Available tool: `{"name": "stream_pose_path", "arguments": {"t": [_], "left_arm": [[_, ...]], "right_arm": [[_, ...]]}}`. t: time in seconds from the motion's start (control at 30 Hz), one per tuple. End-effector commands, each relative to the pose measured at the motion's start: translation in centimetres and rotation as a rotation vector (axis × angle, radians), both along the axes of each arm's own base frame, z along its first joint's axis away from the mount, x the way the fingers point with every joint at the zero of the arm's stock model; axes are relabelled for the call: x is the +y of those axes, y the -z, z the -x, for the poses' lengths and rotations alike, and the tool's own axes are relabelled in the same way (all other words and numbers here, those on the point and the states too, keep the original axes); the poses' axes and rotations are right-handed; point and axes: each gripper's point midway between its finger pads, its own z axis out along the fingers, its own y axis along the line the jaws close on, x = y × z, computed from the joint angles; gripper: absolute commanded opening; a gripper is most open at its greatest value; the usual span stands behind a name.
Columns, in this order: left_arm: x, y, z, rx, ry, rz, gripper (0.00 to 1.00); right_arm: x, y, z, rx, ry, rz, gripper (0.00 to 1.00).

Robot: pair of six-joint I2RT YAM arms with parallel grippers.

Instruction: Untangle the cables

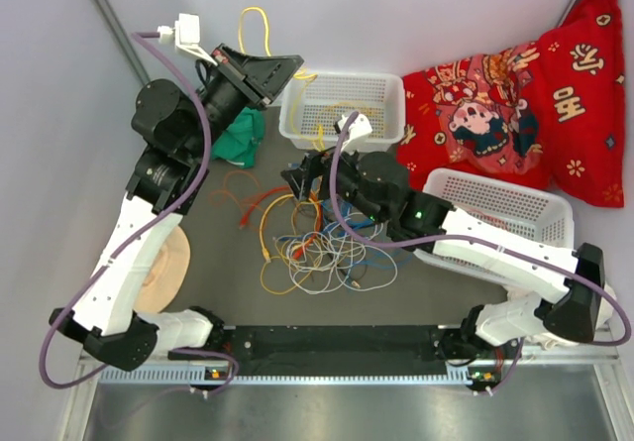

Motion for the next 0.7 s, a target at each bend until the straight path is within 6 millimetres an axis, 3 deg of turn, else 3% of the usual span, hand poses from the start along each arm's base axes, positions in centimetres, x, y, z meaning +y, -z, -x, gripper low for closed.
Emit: {"name": "stream_pose_path", "arguments": {"t": [0.0,0.37,0.67], "left_arm": [[1.0,-2.7,2.5,-0.08,0.003,0.036,0.0],[0.7,-2.8,3.6,-0.081,0.03,0.037,0.0],[0.2,-3.1,4.2,-0.079,0.053,0.046,0.0]], "right_arm": [[0.0,-2.2,-0.4,-0.035,0.034,-0.023,0.81],[-1.6,-0.9,-2.1,-0.04,0.17,-0.006,0.77],[-1.2,-0.8,-2.2,-0.048,0.159,0.003,0.77]]}}
